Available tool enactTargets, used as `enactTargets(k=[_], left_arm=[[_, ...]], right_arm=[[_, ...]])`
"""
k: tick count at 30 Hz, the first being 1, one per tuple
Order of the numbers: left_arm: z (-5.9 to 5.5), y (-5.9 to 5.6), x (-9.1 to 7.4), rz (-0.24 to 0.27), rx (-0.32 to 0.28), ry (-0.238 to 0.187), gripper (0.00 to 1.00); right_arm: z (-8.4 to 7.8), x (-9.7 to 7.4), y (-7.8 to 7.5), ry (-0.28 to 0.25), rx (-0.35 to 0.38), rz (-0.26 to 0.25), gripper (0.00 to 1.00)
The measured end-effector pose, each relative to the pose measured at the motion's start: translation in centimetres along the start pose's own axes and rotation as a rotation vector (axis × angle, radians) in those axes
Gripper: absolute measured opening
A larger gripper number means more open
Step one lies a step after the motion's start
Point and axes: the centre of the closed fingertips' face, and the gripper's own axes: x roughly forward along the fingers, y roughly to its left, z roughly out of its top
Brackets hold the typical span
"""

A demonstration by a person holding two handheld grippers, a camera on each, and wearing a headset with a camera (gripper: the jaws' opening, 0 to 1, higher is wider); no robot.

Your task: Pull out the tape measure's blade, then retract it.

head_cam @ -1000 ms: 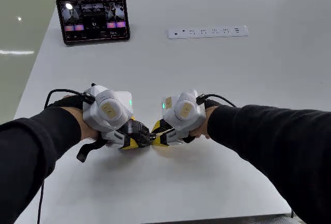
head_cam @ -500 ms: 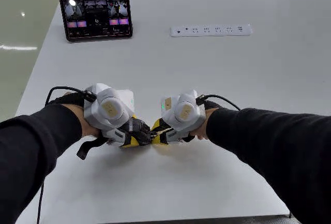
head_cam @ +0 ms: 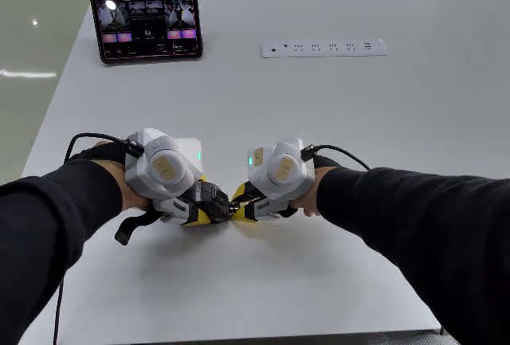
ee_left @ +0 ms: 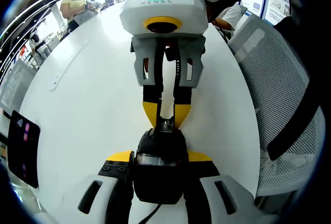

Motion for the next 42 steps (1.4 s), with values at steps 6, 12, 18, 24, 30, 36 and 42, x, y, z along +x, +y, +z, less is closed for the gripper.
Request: enactTargets(k=[6,12,18,24,30,36,42], left_arm=[[0.0,-0.1,-0.1,-0.001,-0.006,0.002,0.32],[0.0,-0.1,0.0,-0.003,-0.006,0.005,0.32],[-0.1,-0.1,0.0,-0.005,-0.005,0.008,0.32],[-0.1,-0.1,0.1,-0.003,-0.004,0.009,0.32],[-0.1,-0.1,0.1,0.0,-0.003,0.012,0.32],[-0.1,-0.2,0.1,0.001,-0.006,0.011,0.32],[-0.2,-0.1,0.1,0.001,-0.005,0.012,0.32]], right_arm=[[-0.3,-0.3,0.0,0.011,-0.009,-0.002,0.1],[-0.7,-0.4,-0.1,0.015,0.001,-0.009,0.1],[-1.0,-0.7,0.0,0.023,0.001,-0.014,0.1],[-1.1,-0.9,0.0,0.027,0.005,-0.018,0.1],[-1.3,-1.1,0.1,0.028,0.008,-0.018,0.1],[-1.5,-1.4,0.0,0.034,0.008,-0.02,0.1],[-1.6,-1.6,0.0,0.034,0.016,-0.018,0.1]])
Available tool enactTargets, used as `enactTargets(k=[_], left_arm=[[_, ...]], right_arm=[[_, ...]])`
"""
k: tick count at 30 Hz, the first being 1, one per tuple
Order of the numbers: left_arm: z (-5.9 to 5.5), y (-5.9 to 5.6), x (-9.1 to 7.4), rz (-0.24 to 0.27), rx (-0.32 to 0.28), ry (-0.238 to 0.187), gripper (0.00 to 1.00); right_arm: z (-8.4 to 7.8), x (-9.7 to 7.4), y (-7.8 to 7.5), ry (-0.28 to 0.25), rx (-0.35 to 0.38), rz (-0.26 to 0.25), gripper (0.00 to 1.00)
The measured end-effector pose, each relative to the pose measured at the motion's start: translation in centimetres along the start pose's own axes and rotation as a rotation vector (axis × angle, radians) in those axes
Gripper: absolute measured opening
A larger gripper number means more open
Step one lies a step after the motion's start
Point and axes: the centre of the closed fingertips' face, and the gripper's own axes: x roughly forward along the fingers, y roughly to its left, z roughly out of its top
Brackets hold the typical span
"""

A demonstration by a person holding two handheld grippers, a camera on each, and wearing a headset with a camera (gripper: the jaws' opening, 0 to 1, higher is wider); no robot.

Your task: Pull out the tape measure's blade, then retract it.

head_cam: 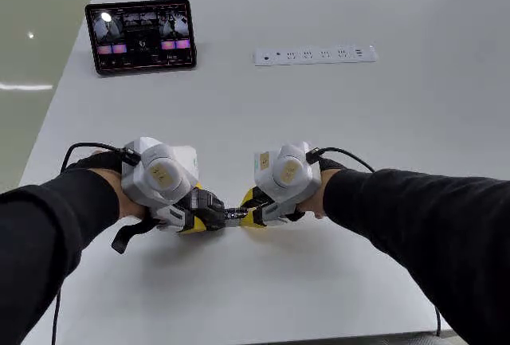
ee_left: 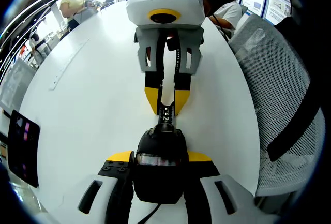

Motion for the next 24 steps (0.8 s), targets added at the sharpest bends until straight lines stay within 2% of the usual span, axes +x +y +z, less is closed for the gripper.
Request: enactTargets(k=[24], left_arm=[[0.04,0.12,0.17,0.0,-0.001,0.001,0.32]], right_arm=[[-1.04,-0.93,-0.17,0.003,0.017,-0.002,0.1]])
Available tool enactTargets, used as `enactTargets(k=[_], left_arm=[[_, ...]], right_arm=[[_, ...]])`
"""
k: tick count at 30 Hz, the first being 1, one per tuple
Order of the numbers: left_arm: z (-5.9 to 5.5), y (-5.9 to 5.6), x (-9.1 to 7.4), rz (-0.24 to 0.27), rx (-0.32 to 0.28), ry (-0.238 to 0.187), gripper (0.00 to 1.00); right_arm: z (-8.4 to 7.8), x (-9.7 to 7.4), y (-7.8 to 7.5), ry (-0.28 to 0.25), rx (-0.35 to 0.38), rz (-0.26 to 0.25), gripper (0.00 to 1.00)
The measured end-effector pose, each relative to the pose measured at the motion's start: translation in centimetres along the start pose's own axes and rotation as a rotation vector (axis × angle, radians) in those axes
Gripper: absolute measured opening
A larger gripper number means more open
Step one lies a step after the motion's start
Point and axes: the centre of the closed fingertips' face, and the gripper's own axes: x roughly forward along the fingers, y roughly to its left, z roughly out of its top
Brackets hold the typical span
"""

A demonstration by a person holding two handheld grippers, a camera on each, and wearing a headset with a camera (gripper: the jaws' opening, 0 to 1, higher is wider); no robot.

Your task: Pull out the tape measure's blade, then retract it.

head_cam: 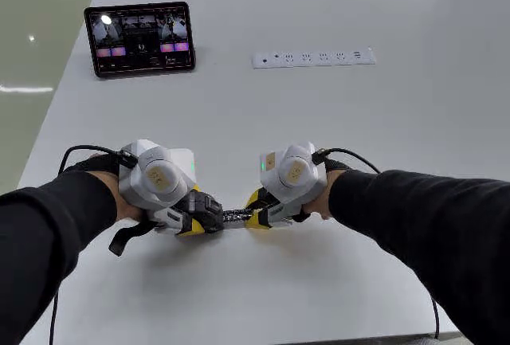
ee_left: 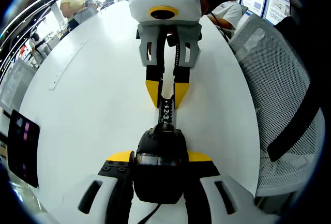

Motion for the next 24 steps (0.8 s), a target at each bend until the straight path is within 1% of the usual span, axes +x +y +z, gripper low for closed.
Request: enactTargets(k=[24], left_arm=[[0.1,-0.1,-0.1,0.0,0.0,0.004,0.32]], right_arm=[[-1.0,-0.6,-0.3,0.006,0.018,-0.008,0.1]])
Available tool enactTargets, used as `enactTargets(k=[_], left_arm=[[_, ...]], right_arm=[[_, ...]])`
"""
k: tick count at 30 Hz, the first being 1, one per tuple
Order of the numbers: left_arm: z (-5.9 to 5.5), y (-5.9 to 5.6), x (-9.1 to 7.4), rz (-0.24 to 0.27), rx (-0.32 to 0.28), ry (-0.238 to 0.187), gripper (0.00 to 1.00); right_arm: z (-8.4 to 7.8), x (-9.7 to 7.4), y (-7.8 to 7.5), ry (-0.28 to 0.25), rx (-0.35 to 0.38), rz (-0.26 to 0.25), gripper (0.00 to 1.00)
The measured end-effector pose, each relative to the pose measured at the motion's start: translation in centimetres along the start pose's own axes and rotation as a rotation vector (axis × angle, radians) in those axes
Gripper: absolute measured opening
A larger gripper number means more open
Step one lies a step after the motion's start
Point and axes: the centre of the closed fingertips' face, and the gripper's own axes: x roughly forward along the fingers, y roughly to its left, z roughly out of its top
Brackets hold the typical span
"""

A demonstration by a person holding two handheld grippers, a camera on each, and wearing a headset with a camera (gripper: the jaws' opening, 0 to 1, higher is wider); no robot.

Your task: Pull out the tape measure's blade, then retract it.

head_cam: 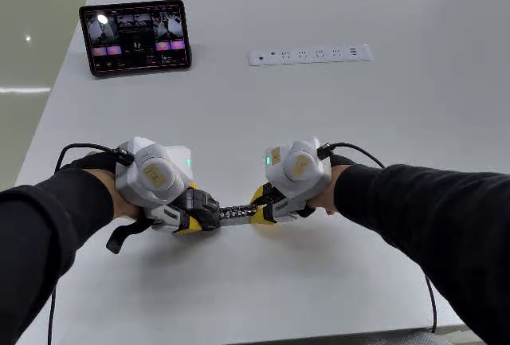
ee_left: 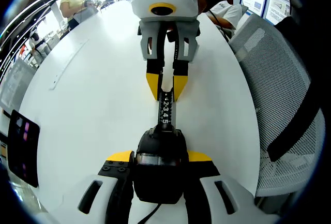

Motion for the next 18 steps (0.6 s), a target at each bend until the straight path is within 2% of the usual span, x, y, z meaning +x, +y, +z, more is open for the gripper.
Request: enactTargets(k=[18], left_arm=[[-0.08,-0.12,-0.04,0.001,0.0,0.003,0.32]], right_arm=[[-0.59,-0.64,0.04,0.007,0.014,0.001,0.1]])
